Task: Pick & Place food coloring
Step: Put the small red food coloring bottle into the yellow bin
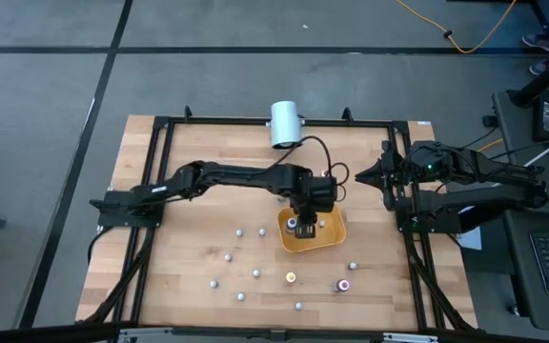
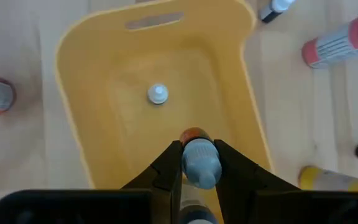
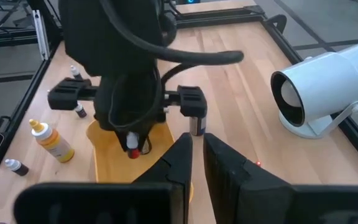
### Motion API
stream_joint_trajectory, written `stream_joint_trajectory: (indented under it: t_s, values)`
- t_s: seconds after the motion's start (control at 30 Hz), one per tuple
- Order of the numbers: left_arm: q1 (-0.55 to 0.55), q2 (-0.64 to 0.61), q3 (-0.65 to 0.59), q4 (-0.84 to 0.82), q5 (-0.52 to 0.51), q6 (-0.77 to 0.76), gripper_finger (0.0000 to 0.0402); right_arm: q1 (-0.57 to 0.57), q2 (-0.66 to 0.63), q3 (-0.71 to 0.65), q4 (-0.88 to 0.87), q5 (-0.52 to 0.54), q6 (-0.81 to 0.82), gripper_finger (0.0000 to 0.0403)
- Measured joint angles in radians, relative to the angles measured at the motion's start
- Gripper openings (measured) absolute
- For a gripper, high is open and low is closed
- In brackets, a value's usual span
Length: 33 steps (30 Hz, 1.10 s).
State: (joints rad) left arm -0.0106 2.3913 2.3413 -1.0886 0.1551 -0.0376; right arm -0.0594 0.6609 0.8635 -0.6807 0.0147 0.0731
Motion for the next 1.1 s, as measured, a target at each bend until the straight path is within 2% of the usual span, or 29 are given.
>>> stream_joint_trajectory:
  t_s: [0.27,0.47,0.77,1.1]
  values:
    - [0.001,0.064,-0.001,0.025,-0.008,0.04,0.0067,0.0,0.0,0.0,0.0,0.0,0.001,0.0044]
    - [0.001,0.077,-0.011,0.049,-0.049,0.078,0.0067,0.0,0.0,0.0,-0.002,0.0,0.004,0.0044]
    - [0.006,0.098,-0.011,0.102,-0.05,0.112,0.0067,0.0,0.0,0.0,-0.002,0.0,0.004,0.0044]
    - [0.006,0.135,-0.011,0.079,-0.053,0.143,0.0067,0.0,0.0,0.0,-0.002,0.0,0.004,0.0044]
